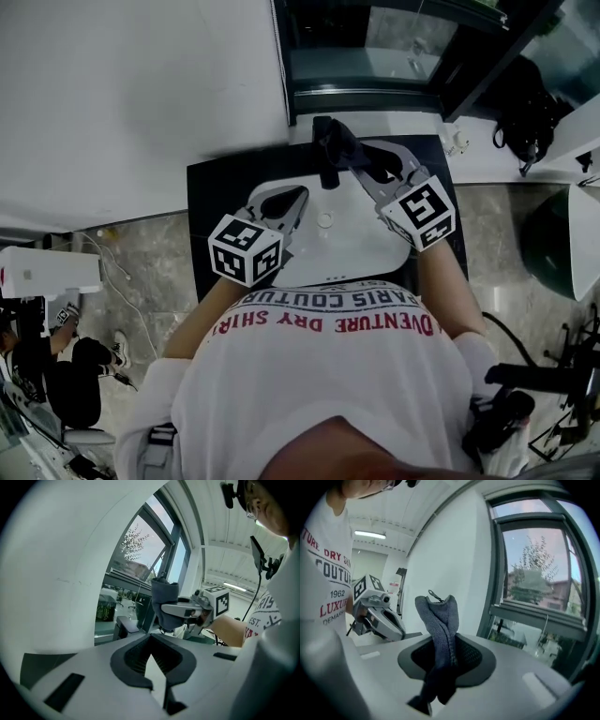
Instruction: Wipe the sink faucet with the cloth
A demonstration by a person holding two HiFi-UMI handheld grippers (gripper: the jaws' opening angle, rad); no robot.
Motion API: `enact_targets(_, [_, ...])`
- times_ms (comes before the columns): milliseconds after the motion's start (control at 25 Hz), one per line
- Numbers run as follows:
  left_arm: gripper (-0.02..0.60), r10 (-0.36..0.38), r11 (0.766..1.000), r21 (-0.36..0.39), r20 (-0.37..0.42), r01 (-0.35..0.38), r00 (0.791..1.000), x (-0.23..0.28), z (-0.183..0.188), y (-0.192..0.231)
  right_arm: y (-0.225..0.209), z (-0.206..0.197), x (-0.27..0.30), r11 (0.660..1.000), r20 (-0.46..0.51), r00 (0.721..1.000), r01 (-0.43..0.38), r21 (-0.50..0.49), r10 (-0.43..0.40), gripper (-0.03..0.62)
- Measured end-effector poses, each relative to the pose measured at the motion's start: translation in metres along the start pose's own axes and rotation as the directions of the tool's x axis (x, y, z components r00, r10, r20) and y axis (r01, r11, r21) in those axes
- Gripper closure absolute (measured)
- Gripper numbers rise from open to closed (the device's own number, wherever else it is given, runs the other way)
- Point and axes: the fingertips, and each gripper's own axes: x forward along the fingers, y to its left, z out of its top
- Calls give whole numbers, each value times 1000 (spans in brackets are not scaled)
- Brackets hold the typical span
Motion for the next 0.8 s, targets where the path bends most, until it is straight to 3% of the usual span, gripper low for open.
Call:
enact_targets(120, [580, 8, 1000, -8, 18, -8, 1000, -4, 7, 8, -23, 10, 34, 990, -25, 1000, 8, -141, -11, 516])
enact_targets(280, [580, 38, 999, -20, 14, -38, 999, -10, 5, 22, -49, 0, 83, 981, -119, 993, -20, -192, -3, 516])
enact_targets(560, [580, 71, 996, -53, 20, -70, 997, -16, 3, 39, -50, -42, 138, 987, -260, 963, -109, -120, 74, 516])
enact_targets(800, [581, 81, 994, -76, 23, -79, 996, -15, -4, 45, -56, -53, 147, 993, -238, 964, -114, 30, 118, 516])
